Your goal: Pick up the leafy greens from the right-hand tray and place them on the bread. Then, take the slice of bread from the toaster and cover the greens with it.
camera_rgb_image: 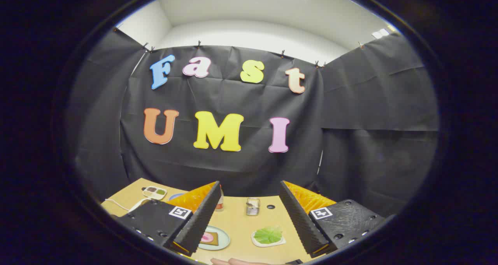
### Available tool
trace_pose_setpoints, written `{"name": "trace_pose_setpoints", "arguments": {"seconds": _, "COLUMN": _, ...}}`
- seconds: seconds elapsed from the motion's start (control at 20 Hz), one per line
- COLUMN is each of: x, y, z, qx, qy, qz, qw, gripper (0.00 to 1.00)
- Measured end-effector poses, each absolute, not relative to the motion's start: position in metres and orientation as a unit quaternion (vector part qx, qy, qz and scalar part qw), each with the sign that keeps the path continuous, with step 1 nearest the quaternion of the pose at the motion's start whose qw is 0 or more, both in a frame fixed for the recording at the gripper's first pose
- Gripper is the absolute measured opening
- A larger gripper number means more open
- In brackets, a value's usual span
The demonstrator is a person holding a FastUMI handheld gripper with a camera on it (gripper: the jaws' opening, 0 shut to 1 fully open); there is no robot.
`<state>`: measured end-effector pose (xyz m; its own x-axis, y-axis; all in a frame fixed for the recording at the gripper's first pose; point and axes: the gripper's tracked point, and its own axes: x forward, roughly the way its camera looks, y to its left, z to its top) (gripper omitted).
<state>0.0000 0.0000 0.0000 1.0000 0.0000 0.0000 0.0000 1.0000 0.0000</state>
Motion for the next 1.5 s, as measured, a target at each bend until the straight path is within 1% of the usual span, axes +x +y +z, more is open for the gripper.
{"name": "trace_pose_setpoints", "arguments": {"seconds": 0.25, "x": -0.010, "y": -0.032, "z": -0.007, "qx": -0.006, "qy": 0.004, "qz": -0.035, "qw": 0.999, "gripper": 0.95}}
{"name": "trace_pose_setpoints", "arguments": {"seconds": 0.5, "x": -0.005, "y": -0.049, "z": -0.012, "qx": -0.002, "qy": 0.007, "qz": -0.009, "qw": 1.000, "gripper": 0.95}}
{"name": "trace_pose_setpoints", "arguments": {"seconds": 0.85, "x": 0.033, "y": -0.073, "z": -0.038, "qx": 0.015, "qy": 0.024, "qz": 0.040, "qw": 0.999, "gripper": 0.95}}
{"name": "trace_pose_setpoints", "arguments": {"seconds": 1.15, "x": 0.094, "y": -0.098, "z": -0.104, "qx": 0.000, "qy": 0.077, "qz": 0.076, "qw": 0.994, "gripper": 0.95}}
{"name": "trace_pose_setpoints", "arguments": {"seconds": 1.5, "x": 0.164, "y": -0.115, "z": -0.233, "qx": 0.015, "qy": 0.216, "qz": 0.106, "qw": 0.971, "gripper": 0.96}}
